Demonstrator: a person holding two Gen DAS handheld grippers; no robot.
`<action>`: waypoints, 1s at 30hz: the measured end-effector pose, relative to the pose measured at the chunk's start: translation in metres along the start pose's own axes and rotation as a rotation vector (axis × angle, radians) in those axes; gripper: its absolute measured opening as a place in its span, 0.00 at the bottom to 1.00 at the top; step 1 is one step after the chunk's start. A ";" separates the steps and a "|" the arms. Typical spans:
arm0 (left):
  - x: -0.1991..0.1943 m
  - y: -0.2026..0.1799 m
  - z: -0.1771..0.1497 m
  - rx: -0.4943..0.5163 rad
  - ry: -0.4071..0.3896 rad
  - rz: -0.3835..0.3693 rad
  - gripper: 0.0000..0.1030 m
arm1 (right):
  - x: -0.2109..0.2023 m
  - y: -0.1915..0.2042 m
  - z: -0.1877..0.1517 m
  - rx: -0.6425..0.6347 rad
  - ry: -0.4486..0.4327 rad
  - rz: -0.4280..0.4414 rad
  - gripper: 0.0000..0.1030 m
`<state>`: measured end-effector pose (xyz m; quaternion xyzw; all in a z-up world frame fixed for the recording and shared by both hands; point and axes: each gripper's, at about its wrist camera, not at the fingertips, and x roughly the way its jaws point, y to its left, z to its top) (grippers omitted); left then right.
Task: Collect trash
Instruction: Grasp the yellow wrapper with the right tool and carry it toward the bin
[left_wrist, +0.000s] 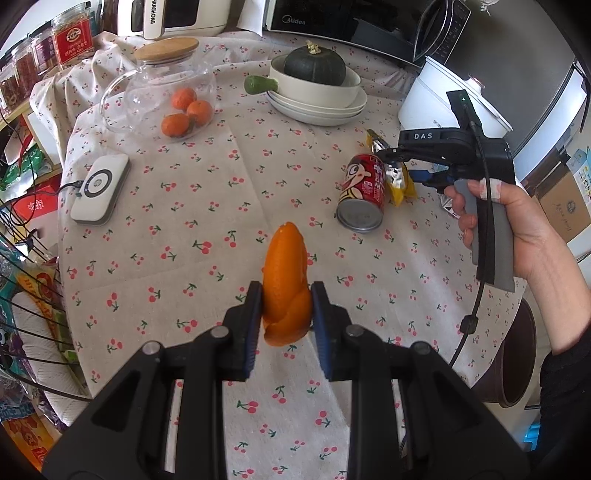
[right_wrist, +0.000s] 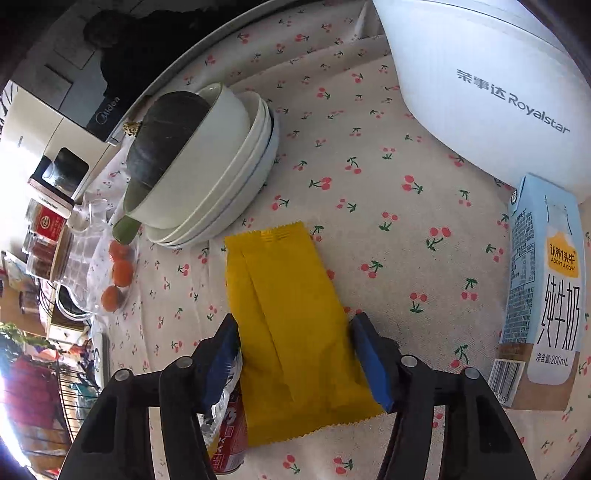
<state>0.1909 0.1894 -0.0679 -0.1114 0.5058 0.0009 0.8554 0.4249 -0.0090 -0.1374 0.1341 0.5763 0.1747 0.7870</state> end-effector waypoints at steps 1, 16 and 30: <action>-0.001 0.000 0.000 -0.001 -0.001 -0.002 0.27 | -0.003 -0.001 -0.002 0.001 0.000 0.001 0.48; -0.027 -0.046 -0.019 0.107 -0.056 -0.056 0.27 | -0.147 -0.029 -0.090 -0.111 -0.094 -0.060 0.46; -0.033 -0.132 -0.058 0.275 -0.055 -0.121 0.27 | -0.242 -0.115 -0.209 -0.061 -0.183 -0.217 0.46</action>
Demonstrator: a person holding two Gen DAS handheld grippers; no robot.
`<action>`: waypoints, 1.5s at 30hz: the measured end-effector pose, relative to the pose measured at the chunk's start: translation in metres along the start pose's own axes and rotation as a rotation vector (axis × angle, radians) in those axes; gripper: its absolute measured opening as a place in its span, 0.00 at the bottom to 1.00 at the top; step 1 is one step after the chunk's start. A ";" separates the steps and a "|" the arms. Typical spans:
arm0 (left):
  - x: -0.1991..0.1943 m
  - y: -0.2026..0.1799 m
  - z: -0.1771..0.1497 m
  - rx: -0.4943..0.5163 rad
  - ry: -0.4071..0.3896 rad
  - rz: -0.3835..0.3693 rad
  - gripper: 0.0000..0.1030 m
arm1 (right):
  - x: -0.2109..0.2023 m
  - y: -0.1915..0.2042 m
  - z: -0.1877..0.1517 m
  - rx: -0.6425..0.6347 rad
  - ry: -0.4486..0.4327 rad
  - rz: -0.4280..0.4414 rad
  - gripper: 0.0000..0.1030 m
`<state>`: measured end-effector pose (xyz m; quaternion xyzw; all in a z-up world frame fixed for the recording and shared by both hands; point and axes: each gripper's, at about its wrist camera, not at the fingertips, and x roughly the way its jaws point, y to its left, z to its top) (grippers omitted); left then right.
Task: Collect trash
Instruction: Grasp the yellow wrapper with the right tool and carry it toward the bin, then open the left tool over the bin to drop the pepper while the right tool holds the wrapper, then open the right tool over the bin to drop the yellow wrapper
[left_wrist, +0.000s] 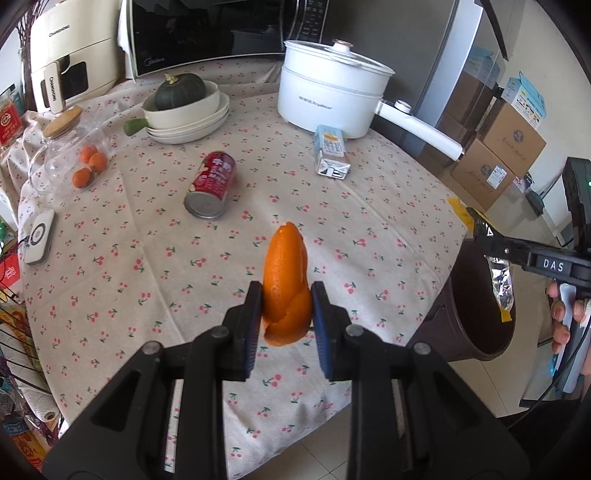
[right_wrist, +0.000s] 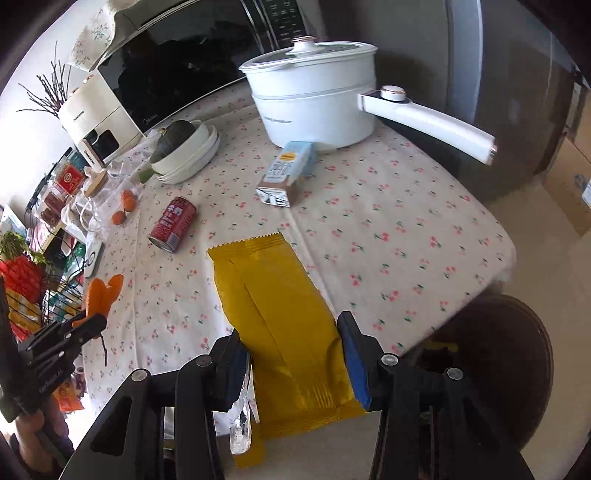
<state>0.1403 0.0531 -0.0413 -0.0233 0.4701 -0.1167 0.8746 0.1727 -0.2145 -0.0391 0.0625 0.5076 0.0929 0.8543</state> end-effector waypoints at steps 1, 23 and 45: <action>0.003 -0.008 0.000 0.010 0.005 -0.004 0.27 | -0.005 -0.009 -0.007 0.005 -0.011 -0.008 0.46; 0.086 -0.234 -0.020 0.332 0.104 -0.237 0.28 | -0.059 -0.183 -0.082 0.242 -0.012 -0.154 0.46; 0.099 -0.254 -0.025 0.418 0.016 -0.073 0.97 | -0.064 -0.221 -0.098 0.296 0.004 -0.184 0.65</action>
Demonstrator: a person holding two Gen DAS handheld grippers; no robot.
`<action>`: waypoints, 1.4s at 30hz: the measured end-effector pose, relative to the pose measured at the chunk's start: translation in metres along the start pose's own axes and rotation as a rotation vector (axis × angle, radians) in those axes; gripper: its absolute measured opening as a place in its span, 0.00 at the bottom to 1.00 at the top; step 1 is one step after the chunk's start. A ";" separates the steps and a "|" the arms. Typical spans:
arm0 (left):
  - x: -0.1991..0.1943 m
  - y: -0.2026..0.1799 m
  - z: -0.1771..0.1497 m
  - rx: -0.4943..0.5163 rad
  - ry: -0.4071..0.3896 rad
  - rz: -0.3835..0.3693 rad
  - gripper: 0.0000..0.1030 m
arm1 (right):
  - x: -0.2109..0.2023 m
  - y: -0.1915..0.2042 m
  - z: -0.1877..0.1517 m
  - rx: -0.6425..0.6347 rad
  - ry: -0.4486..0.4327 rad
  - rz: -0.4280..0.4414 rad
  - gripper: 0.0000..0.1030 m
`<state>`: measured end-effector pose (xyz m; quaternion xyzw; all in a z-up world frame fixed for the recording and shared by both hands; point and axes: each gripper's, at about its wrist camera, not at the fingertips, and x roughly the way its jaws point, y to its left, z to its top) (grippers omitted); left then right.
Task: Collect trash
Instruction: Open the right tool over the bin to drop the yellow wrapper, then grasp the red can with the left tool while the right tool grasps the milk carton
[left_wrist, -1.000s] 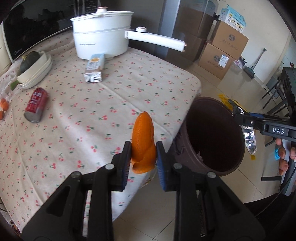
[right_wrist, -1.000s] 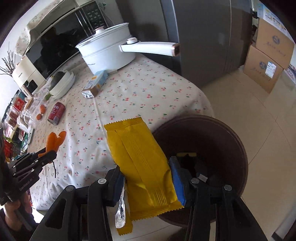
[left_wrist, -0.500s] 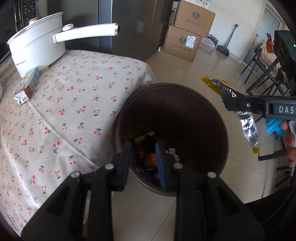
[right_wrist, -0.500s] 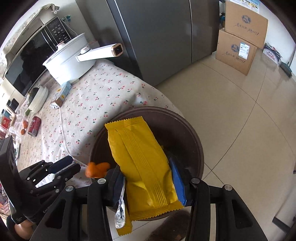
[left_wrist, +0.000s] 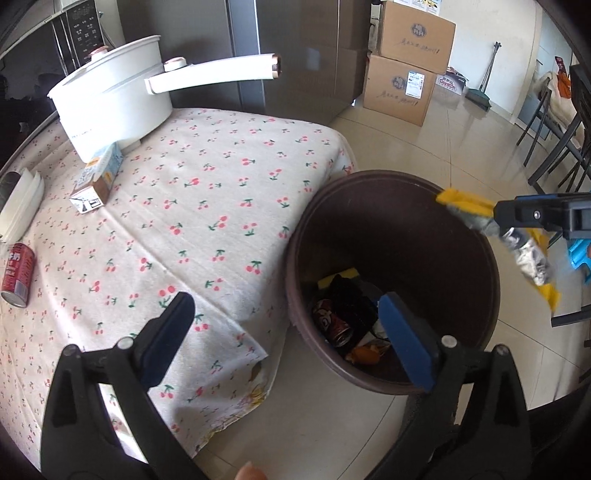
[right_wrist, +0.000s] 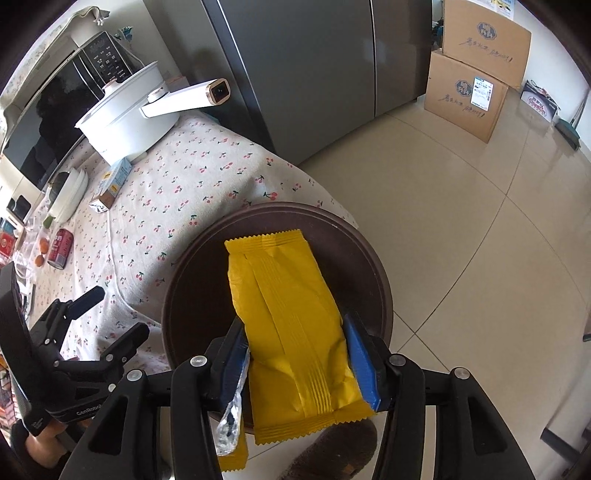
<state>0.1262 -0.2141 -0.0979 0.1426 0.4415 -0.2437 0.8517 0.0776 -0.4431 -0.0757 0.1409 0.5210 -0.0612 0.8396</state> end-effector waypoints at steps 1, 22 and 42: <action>-0.001 0.002 -0.001 0.004 0.000 0.008 0.97 | 0.000 0.001 0.000 0.006 -0.003 0.003 0.73; -0.032 0.104 -0.025 -0.151 0.044 0.133 0.98 | 0.012 0.056 0.013 -0.039 0.012 -0.008 0.79; -0.023 0.337 -0.031 -0.523 0.127 0.201 0.94 | 0.084 0.244 0.082 -0.235 0.070 0.070 0.82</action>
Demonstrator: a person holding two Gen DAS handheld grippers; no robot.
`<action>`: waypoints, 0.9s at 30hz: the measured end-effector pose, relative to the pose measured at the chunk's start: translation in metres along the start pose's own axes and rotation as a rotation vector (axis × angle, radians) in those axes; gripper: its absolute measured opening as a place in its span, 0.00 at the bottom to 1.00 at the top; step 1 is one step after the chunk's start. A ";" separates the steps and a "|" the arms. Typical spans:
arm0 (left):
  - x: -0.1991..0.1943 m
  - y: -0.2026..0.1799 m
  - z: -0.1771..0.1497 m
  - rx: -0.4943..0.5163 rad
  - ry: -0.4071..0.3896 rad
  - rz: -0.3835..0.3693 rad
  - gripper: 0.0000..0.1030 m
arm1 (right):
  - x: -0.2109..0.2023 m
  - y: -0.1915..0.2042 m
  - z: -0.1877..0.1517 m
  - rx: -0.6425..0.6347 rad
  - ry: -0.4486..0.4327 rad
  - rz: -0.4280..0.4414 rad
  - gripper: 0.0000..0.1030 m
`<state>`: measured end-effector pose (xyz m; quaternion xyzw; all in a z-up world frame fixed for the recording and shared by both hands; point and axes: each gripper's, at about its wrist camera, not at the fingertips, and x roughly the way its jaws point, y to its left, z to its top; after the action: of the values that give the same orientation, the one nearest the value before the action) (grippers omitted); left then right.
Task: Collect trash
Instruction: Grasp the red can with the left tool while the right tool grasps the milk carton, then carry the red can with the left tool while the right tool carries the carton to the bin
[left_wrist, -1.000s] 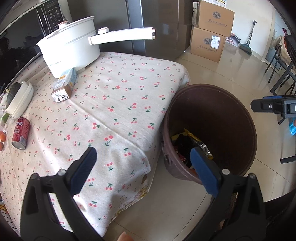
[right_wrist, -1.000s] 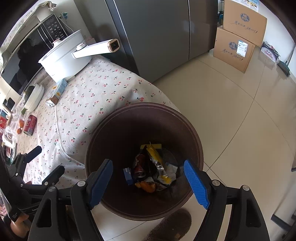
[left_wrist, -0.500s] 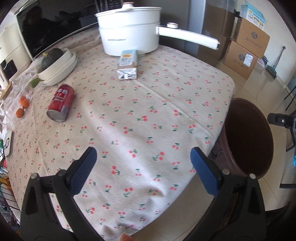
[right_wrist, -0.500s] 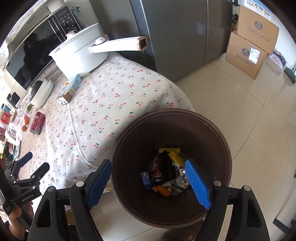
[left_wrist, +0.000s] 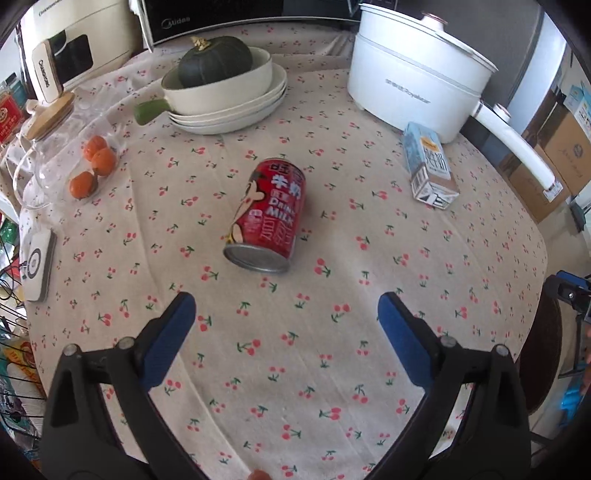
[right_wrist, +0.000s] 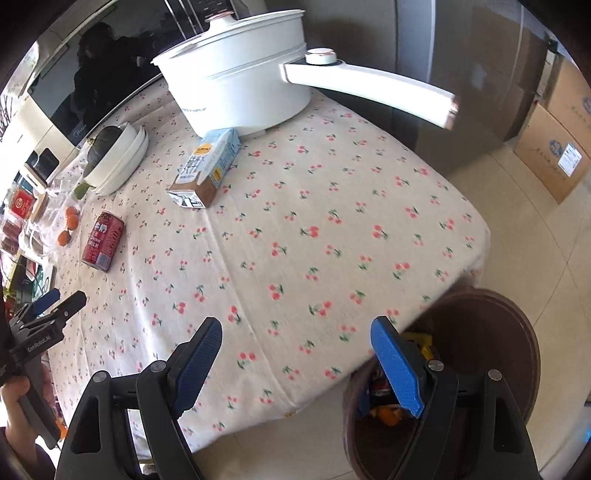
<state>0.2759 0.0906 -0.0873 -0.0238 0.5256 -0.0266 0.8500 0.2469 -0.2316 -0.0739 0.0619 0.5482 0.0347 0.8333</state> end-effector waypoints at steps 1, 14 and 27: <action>0.005 0.003 0.005 -0.010 0.010 -0.016 0.91 | 0.006 0.008 0.009 -0.008 0.002 0.005 0.82; 0.061 0.019 0.045 0.003 0.053 -0.106 0.67 | 0.100 0.086 0.102 -0.007 0.009 0.075 0.82; 0.062 0.029 0.035 -0.030 0.039 -0.127 0.53 | 0.125 0.095 0.111 -0.002 0.015 0.111 0.53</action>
<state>0.3359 0.1157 -0.1293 -0.0694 0.5398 -0.0729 0.8358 0.3998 -0.1292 -0.1308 0.0911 0.5502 0.0820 0.8260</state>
